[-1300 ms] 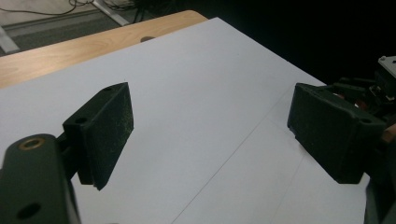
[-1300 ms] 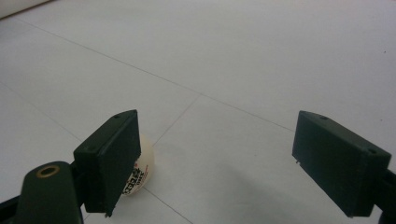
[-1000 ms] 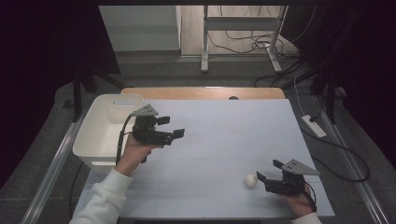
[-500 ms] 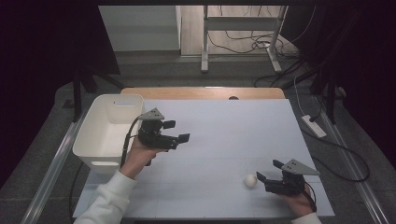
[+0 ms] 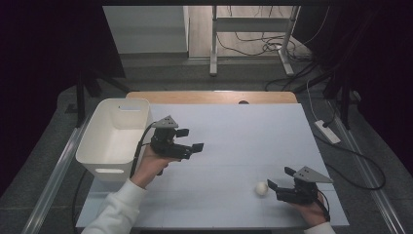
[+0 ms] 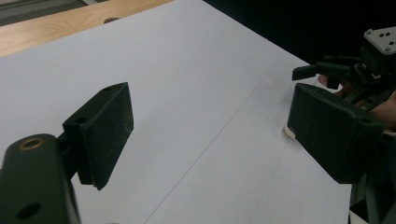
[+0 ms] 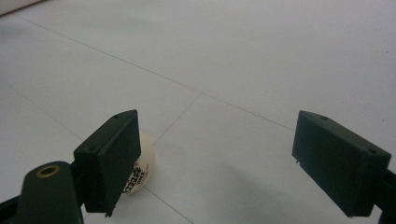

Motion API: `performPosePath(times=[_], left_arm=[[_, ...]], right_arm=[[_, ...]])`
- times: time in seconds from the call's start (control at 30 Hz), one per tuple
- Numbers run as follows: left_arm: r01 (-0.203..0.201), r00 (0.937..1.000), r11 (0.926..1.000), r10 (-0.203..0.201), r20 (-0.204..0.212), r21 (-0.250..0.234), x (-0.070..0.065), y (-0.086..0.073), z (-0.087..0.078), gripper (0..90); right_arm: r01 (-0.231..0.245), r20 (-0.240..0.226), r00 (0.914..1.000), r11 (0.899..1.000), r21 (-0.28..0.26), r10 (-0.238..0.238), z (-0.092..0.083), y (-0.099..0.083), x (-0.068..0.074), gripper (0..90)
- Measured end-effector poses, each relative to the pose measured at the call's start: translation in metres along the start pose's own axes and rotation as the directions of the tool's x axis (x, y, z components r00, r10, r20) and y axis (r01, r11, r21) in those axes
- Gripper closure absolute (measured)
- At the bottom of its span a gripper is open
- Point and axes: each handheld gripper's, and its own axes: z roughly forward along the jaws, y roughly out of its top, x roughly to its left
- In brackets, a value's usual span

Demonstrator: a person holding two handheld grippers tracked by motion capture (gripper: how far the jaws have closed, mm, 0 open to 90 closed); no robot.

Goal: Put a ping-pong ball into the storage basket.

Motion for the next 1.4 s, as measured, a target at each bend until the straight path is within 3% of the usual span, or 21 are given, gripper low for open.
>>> performPosePath(times=[0.6, 1.4], left_arm=[[0.007, 0.9997, 0.9996, -0.007, 0.024, 0.027, -0.005, -0.006, 0.019, 14.9], [-0.035, 0.9987, 0.9964, 0.032, 0.038, 0.077, -0.015, -0.010, 0.041, 15.0]], right_arm=[[0.000, 0.001, 1.0000, 1.000, 0.001, 0.000, 0.000, 0.000, 0.000, 15.4], [-0.001, -0.001, 1.0000, 1.000, 0.001, 0.001, 0.000, 0.000, 0.000, 15.4]])
